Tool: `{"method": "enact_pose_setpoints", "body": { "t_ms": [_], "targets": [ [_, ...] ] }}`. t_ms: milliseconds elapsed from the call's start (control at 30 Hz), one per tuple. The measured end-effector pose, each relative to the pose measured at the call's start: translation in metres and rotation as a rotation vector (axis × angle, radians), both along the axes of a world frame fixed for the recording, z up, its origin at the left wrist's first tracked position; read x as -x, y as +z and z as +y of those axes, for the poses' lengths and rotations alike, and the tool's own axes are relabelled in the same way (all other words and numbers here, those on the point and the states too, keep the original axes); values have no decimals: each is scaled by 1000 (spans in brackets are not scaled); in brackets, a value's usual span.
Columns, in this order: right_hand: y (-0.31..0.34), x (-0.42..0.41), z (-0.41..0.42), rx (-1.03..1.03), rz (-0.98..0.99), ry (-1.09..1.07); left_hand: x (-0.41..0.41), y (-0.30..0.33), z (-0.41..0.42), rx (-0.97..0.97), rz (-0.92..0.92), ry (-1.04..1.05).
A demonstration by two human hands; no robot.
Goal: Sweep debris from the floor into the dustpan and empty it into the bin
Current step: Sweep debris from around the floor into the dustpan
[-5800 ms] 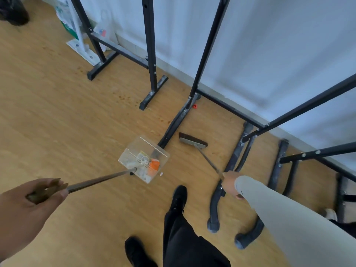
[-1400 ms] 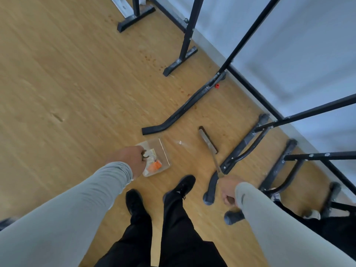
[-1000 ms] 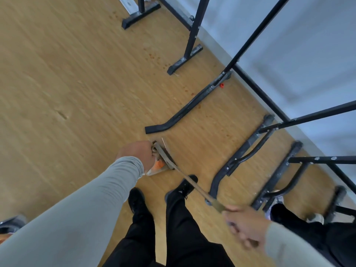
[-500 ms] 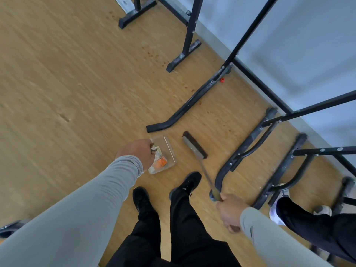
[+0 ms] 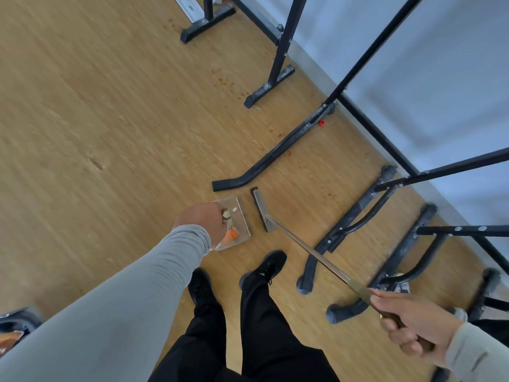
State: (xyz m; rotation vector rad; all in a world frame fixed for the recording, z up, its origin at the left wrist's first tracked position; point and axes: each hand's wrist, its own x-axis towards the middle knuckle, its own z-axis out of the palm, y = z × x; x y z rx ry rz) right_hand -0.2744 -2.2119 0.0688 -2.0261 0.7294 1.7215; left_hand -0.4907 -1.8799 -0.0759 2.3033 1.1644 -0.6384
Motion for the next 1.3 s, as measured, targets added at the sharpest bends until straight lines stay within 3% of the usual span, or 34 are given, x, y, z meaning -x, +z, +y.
{"method": "enact_pose_setpoints", "body": {
  "t_ms": [167, 333, 467, 500, 600, 733, 867, 1033, 1300],
  "targets": [
    [-12, 19, 16, 31, -76, 206, 3, -3, 1, -21, -4, -9],
    [-54, 71, 50, 12, -229, 585, -1, -4, 1, -5, 4, -14],
    [-68, 95, 61, -63, -157, 814, -4, -4, 3, -10, 3, -10],
    [-62, 90, 62, -63, -78, 818, -3, -4, 3, -14, 1, -7],
    [-33, 60, 58, -12, 212, 545, 1, -3, 4, -19, -8, -14],
    [7, 19, 31, 4, 54, 429, 19, 1, 8, 32, -1, 22],
    [48, 17, 29, -13, 9, 509, 70, 8, 16, 96, -8, 153],
    [81, 25, 45, -37, -85, 583, 153, 26, 16, 151, -139, 521],
    [99, 79, 113, -105, -186, 624, 252, 71, 28, 109, -330, 929]
  ]
}}
